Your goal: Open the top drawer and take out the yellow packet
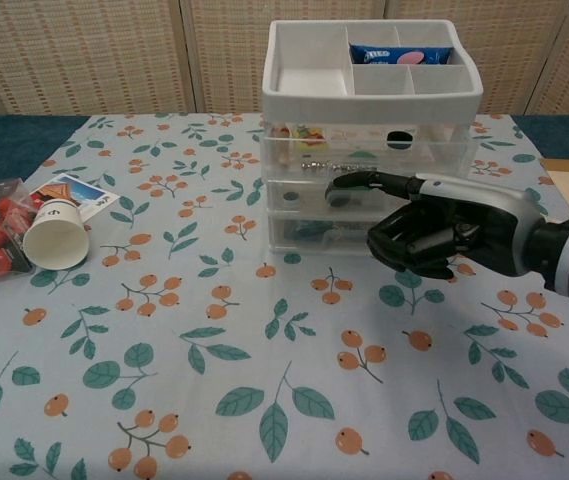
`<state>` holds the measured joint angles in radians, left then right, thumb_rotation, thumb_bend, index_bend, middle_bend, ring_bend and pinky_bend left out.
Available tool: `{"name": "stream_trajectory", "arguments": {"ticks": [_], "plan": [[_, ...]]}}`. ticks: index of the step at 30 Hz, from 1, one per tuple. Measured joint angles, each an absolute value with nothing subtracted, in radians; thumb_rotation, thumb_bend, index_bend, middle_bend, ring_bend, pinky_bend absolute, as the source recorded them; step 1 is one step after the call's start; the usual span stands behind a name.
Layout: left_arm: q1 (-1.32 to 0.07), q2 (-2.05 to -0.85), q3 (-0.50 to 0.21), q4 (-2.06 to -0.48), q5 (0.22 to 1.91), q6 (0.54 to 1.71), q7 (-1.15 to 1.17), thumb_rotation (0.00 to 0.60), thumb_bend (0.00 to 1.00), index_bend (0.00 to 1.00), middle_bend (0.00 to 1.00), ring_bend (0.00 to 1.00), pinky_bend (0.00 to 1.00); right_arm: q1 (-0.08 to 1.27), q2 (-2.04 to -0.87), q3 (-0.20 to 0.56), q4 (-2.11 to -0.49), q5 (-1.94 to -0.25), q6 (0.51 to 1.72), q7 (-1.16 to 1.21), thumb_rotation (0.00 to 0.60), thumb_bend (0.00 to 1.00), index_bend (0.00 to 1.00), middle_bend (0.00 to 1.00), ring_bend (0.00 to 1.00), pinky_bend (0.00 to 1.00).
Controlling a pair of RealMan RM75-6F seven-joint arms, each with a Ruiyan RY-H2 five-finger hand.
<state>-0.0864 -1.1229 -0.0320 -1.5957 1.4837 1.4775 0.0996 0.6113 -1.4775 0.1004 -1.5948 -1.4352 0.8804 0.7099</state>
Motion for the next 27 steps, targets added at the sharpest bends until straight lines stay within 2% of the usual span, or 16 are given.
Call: {"name": "stream_trajectory", "arguments": {"ticks": [10, 15, 21, 27], "plan": [[-0.098, -1.131, -0.037, -1.594, 1.483, 1.464, 0.100, 0.600, 0.19, 0.07, 0.06, 0.03, 0.07, 0.575, -1.389, 0.048, -1.715, -1.450, 0.913, 0.588, 0.600, 0.60, 0.00, 0.75, 0.93, 0.88], [-0.103, -1.135, -0.037, -1.593, 1.485, 1.458, 0.101, 0.600, 0.19, 0.07, 0.06, 0.03, 0.07, 0.550, -1.313, 0.032, -1.795, -1.495, 0.978, 0.510, 0.600, 0.60, 0.00, 0.75, 0.93, 0.88], [-0.104, -1.139, -0.035, -1.595, 1.484, 1.454, 0.103, 0.600, 0.19, 0.07, 0.06, 0.03, 0.07, 0.529, -1.228, 0.050, -1.874, -1.499, 1.042, 0.412, 0.600, 0.60, 0.00, 0.75, 0.93, 0.88], [-0.104, -1.135, -0.034, -1.597, 1.483, 1.454, 0.103, 0.600, 0.19, 0.07, 0.06, 0.03, 0.07, 0.541, -1.190, 0.078, -1.886, -1.424, 1.012, 0.350, 0.600, 0.60, 0.00, 0.75, 0.93, 0.88]]}}
